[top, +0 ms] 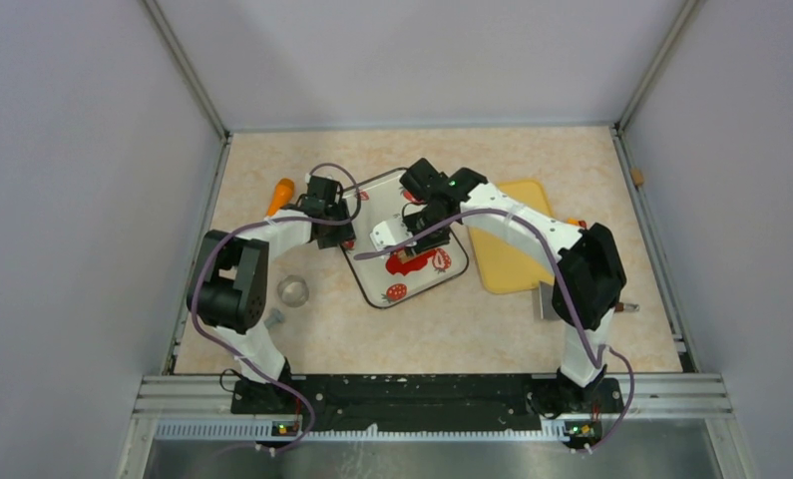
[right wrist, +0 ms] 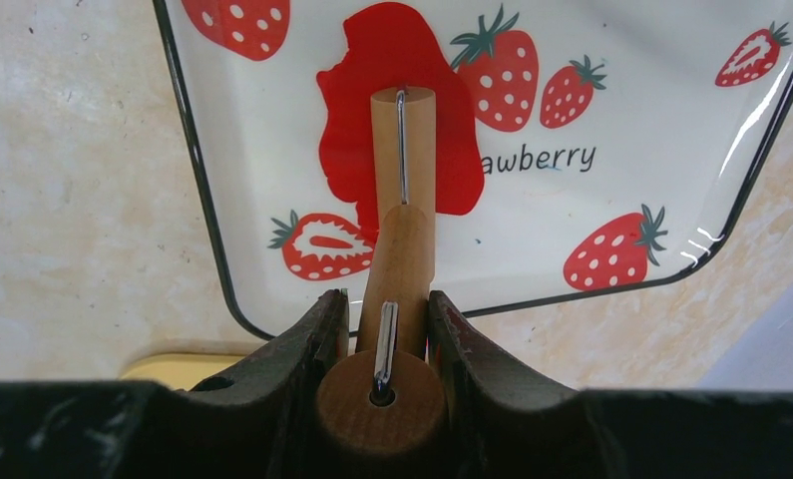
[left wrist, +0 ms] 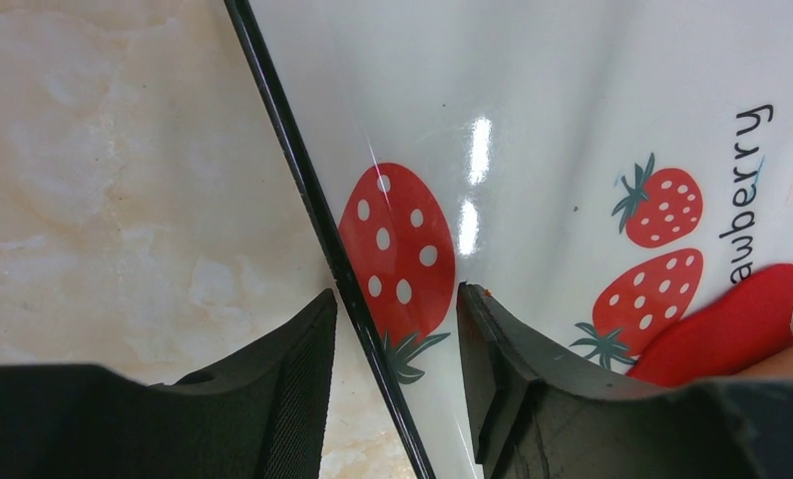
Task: Roll out the dumpling wrappers from the dough
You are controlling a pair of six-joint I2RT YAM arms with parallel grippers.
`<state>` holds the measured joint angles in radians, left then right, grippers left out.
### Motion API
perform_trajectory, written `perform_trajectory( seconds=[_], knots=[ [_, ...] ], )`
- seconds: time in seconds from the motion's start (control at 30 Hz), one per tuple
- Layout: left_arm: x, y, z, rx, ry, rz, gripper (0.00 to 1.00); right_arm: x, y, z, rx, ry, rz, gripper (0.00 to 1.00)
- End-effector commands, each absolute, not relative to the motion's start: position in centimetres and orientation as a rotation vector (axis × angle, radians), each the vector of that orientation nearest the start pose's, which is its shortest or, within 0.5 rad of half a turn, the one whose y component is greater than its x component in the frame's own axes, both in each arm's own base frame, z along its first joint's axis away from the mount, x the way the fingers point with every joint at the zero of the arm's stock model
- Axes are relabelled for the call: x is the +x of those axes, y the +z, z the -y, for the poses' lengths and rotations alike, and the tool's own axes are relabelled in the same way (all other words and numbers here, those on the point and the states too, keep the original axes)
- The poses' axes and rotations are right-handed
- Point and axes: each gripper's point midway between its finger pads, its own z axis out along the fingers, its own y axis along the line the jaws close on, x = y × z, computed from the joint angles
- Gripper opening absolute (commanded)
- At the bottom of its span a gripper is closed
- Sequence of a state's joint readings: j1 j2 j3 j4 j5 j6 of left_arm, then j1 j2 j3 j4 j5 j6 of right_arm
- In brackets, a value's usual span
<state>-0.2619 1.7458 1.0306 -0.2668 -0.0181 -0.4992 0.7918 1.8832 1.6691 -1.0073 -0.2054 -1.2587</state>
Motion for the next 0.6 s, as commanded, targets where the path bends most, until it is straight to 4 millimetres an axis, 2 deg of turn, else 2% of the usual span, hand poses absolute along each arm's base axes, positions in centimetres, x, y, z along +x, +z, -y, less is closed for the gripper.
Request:
perform_trajectory(
  seconds=[0.0,0.57],
  knots=[
    [38.6,2.3,12.0,-0.331,-0.280,-2.562,0.51,21.5,9.0,-26.2,-2.594,0.496,-1.629,0.00],
    [38.5,1.8,12.0,-0.335,-0.281,-2.570,0.43,19.7,8.4,-25.0,-2.637,0.564,-1.709,0.00]
  ],
)
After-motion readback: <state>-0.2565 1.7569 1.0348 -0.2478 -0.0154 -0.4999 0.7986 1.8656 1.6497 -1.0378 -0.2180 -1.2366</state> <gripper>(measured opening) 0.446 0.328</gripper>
